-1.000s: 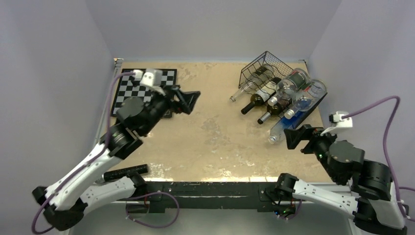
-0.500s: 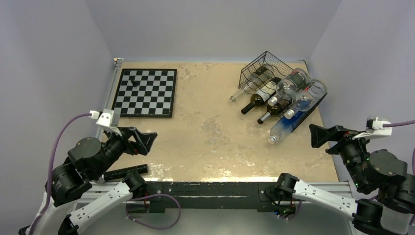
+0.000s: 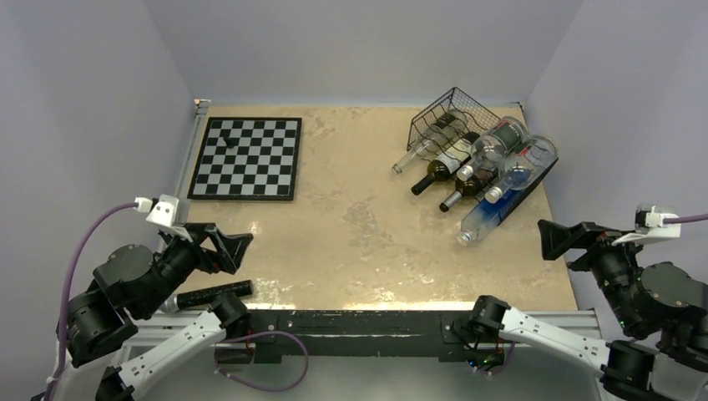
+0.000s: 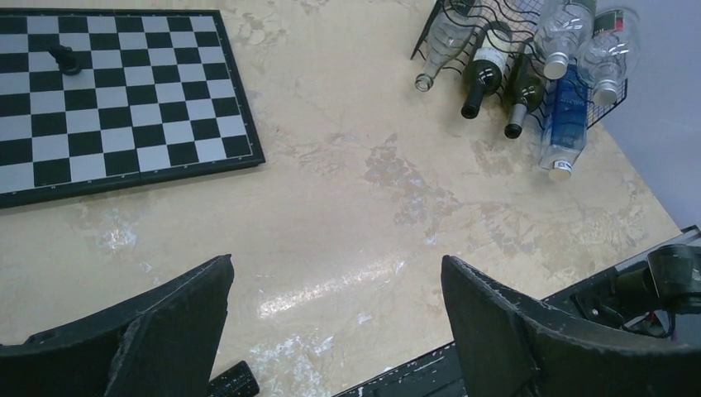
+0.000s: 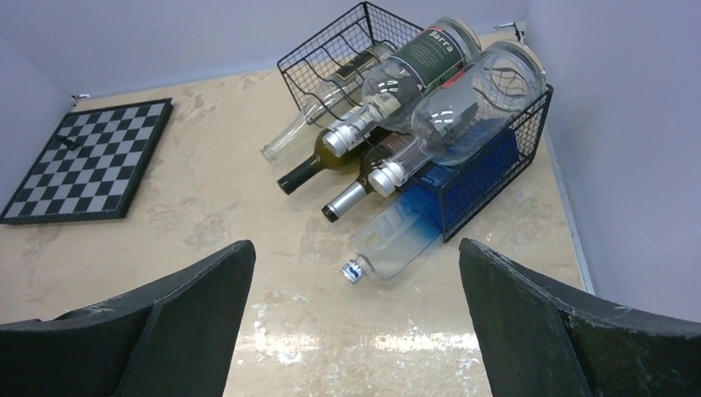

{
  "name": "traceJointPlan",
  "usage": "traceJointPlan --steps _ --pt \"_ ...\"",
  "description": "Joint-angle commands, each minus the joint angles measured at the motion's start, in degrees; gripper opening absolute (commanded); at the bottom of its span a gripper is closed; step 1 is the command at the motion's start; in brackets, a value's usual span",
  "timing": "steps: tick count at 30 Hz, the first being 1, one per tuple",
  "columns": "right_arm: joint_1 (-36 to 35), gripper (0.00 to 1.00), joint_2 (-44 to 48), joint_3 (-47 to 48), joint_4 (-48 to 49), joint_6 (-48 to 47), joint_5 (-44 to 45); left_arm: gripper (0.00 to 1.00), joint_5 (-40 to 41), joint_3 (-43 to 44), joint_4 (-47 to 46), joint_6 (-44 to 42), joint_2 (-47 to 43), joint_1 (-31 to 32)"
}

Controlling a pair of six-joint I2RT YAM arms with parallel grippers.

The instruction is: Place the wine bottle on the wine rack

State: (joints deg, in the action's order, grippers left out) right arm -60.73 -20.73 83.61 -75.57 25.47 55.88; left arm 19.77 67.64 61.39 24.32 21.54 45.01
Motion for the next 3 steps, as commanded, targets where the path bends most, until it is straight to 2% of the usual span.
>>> traceJointPlan --steps 1,3 --pt "-1.6 0.99 2.2 1.0 -0.2 0.3 -0.4 0.99 -0.9 1.5 -1.5 -2.4 -1.0 0.1" --pt "-1.6 0.99 1.9 1.2 -0.3 0.2 -0.5 0.99 -1.4 1.4 -2.2 -2.5 -1.5 0.0"
